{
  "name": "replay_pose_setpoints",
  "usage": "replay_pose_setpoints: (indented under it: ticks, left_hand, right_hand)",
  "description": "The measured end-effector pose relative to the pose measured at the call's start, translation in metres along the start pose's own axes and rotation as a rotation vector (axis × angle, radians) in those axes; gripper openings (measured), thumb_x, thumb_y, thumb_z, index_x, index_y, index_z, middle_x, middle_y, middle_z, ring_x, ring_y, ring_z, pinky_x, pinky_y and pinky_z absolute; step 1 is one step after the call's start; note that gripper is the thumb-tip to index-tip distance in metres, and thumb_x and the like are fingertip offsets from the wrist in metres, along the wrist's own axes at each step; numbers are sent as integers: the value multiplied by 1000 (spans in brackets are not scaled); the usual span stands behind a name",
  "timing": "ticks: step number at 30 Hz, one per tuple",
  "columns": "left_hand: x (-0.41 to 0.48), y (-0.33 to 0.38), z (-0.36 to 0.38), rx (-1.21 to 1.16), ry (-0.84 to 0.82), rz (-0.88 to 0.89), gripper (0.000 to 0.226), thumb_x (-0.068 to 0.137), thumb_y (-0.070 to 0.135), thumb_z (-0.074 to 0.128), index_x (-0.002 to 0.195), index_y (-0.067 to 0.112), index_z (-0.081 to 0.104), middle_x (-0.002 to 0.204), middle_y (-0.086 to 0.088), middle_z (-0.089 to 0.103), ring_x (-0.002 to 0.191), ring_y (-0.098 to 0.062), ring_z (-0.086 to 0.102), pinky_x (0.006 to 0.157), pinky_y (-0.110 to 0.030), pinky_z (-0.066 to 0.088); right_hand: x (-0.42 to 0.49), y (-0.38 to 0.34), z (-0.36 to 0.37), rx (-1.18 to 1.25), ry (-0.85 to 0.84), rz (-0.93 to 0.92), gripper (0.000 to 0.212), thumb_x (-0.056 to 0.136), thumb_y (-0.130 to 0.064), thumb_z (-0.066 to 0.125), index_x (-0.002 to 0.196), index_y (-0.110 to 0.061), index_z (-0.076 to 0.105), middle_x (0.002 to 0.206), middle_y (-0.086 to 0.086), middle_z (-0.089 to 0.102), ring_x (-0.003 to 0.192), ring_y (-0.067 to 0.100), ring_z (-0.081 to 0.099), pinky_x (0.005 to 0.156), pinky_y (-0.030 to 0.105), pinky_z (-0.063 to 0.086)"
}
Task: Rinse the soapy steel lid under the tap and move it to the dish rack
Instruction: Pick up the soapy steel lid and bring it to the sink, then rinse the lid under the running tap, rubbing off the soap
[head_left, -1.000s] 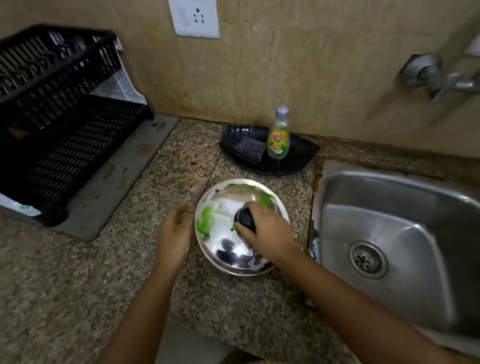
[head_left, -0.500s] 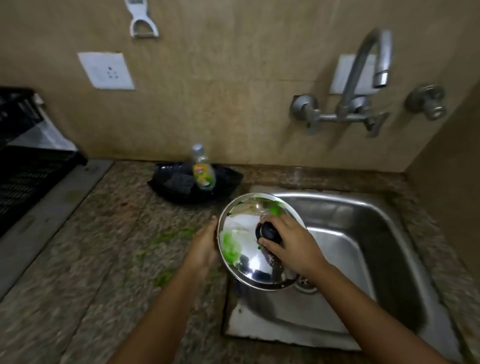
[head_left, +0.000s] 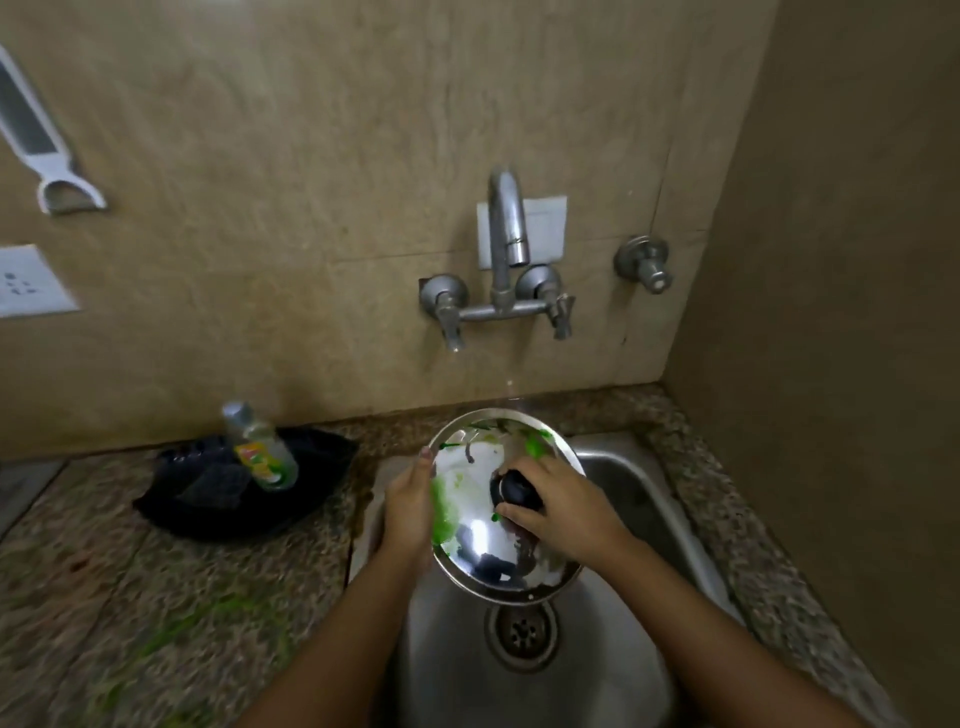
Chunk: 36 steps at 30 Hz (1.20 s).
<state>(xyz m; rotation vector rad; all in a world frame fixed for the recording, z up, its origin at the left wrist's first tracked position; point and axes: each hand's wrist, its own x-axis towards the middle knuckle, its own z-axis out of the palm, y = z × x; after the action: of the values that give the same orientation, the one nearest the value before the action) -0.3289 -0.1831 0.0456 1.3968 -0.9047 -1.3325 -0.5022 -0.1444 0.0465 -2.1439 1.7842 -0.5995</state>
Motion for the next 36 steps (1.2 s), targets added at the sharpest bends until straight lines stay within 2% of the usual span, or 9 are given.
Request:
replay_pose_setpoints:
  ticks: [3,5,8,10,14,18,27,33,36]
  left_hand:
    - [21,10,3,23,5,-14,35,97,31,50,82,8,70,74,-8,73,64,-20,69,64,-29,54]
    - [33,19,4,51,1,8,35,96,33,52,80,9,71,80,-12,73,72,-27,68,75,-36,55]
    - [46,28,8,69,-9,36,36,95,34,52,75,11,71,77,-10,72,75,-30,67,79,-41,53]
    - [49,29,10,68,-9,43,36,95,35,53,73,12,70,77,-11,72,76,-31,67,81,-43,52]
    - [46,25,14,18,-36,12,34,96,32,52,80,8,70,87,-18,72,80,-34,67,83,-45,53]
    - [46,22,18,-13,-57,3,32,96,30,53,82,8,71,87,-16,72,84,-34,68,84,-44,53]
    - [39,19,21,-88,-148,9,31,97,26,51,82,6,69,62,-1,73,54,-12,68,50,-20,53]
    - [37,20,22,-97,-167,23,31,97,26,51,79,8,68,60,0,73,52,-10,68,48,-18,52]
    - [36,21,21,-112,-152,18,30,97,24,51,80,6,68,62,-1,72,51,-9,68,47,-17,51]
  right_hand:
    - [19,3,-22,118,90,158,39,89,-57,49,119,-33,51,101,1,69,95,24,64,72,34,47]
    - [38,7,-37,331,363,290,32,92,-48,50,109,-23,58,88,4,69,85,25,66,70,35,50]
    - [79,16,-65,508,576,429,41,95,-42,49,124,-12,52,109,9,67,102,27,63,85,39,51]
    - [103,17,-78,528,557,427,47,95,-43,49,130,-12,49,116,7,66,107,24,61,87,36,49]
    - [129,12,-79,448,625,427,34,93,-46,52,81,-15,60,75,3,62,77,24,61,62,29,38]
    - [140,15,-78,433,670,493,44,93,-46,52,77,-7,64,75,13,67,75,29,62,61,32,41]
    - [141,21,-75,454,721,528,49,97,-44,42,93,-5,72,90,17,72,86,34,65,72,36,48]
    - [122,15,-76,554,656,498,40,96,-44,47,101,-12,71,95,7,73,90,24,65,65,29,40]
    - [82,2,-57,332,529,423,42,97,-42,46,124,-14,59,106,9,70,101,28,64,76,32,44]
